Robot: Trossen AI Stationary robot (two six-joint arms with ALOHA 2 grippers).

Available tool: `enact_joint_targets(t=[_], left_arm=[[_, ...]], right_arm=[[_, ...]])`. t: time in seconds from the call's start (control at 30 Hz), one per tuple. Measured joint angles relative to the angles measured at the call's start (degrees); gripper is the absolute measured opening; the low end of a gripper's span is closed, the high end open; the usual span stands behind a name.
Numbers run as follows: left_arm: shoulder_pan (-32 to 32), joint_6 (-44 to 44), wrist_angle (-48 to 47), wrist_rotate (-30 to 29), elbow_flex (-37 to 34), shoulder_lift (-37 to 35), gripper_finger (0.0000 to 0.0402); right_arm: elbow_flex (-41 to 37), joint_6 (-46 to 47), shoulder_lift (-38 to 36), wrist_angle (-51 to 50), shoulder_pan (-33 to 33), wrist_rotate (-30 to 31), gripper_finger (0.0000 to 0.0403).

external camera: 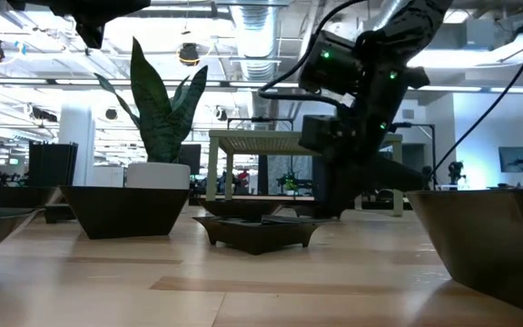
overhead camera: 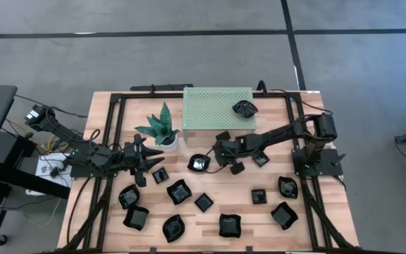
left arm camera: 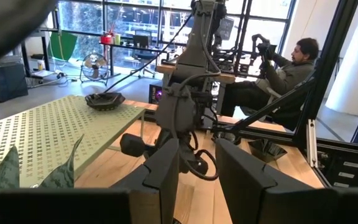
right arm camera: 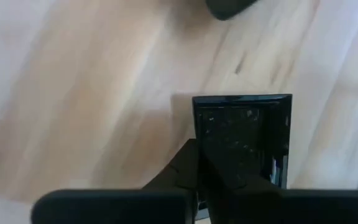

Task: Pick & Place Mini shaped plates
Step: Put the square plate on the shelf

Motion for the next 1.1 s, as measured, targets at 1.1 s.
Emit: enact_joint_targets(t=[1.1], left_arm=[[0.0, -1.73, 0.02, 0.0, 0.0, -0.02, 0.0108]], right_arm=[[42.5, 8.45, -0.45, -41.21, -7.35, 13.11, 0.0002]])
